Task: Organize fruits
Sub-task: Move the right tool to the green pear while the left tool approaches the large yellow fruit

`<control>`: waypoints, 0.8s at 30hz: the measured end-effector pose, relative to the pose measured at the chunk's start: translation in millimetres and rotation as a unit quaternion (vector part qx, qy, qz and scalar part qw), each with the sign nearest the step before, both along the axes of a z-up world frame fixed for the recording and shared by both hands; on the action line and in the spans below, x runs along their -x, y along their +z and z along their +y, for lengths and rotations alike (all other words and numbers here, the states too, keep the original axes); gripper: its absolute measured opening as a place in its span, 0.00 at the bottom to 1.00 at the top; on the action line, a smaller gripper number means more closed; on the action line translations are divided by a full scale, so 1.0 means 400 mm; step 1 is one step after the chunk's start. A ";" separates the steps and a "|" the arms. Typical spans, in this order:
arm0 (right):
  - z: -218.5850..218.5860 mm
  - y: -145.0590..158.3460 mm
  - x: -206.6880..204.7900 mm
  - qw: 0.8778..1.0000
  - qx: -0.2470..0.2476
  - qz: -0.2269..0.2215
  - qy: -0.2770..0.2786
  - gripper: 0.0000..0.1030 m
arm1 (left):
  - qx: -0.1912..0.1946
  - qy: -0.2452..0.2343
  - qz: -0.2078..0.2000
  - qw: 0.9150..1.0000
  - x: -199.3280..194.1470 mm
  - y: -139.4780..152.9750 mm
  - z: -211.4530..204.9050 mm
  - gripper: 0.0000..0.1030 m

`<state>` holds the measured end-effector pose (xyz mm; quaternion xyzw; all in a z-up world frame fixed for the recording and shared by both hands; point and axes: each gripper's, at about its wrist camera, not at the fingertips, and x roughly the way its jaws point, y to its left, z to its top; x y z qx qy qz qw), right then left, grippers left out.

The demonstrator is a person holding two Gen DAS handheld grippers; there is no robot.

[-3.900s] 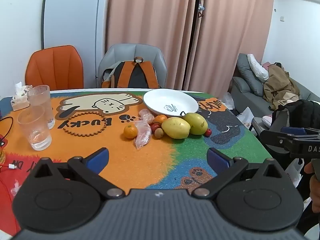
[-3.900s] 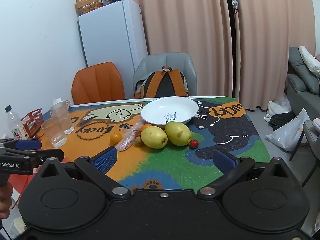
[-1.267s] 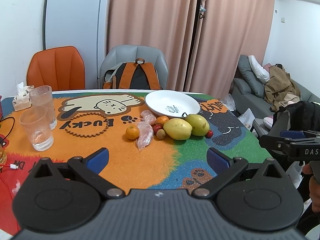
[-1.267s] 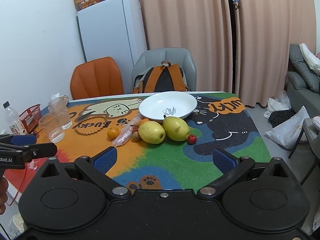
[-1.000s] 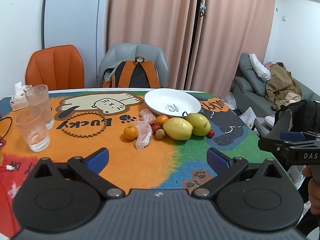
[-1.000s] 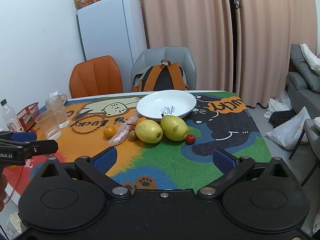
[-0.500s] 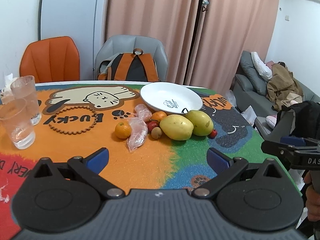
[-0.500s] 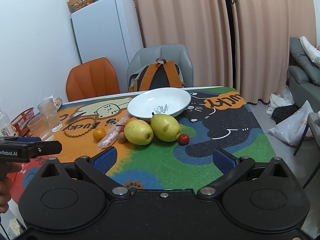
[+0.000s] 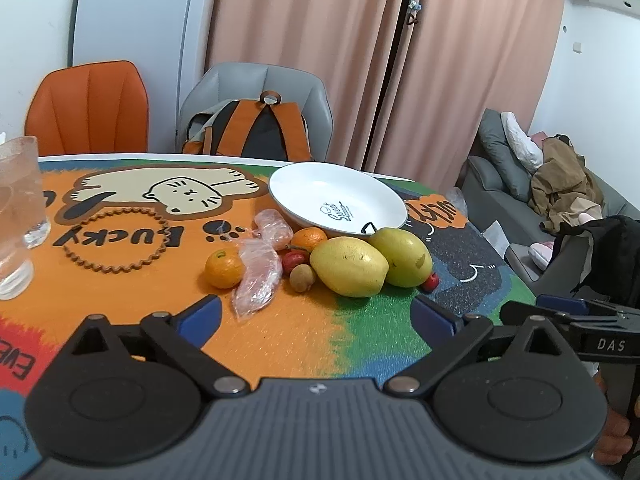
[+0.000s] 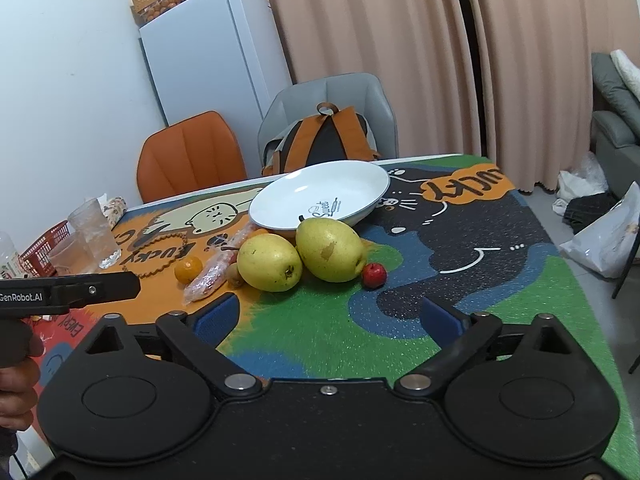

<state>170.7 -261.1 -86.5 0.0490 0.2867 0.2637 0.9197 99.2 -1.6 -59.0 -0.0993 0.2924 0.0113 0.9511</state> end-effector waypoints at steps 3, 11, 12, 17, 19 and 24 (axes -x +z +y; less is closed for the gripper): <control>0.001 -0.015 -0.027 1.000 -0.007 0.004 0.002 0.92 | 0.004 -0.002 0.001 1.000 -0.028 -0.011 -0.001 0.95; -0.003 -0.041 -0.087 1.000 -0.020 0.015 0.009 0.86 | 0.013 -0.006 0.010 1.000 -0.101 -0.034 -0.011 0.94; -0.004 -0.044 -0.096 1.000 -0.022 0.017 0.010 0.85 | 0.013 -0.006 0.011 1.000 -0.109 -0.037 -0.012 0.94; -0.005 -0.056 -0.132 0.999 -0.030 0.025 0.014 0.84 | 0.013 -0.009 0.019 1.000 -0.150 -0.047 -0.022 0.94; -0.004 -0.060 -0.146 0.999 -0.031 0.026 0.015 0.84 | 0.011 -0.013 0.022 1.000 -0.163 -0.051 -0.028 0.94; -0.002 -0.066 -0.177 0.999 -0.038 0.031 0.023 0.81 | 0.012 -0.017 0.026 0.999 -0.198 -0.056 -0.038 0.91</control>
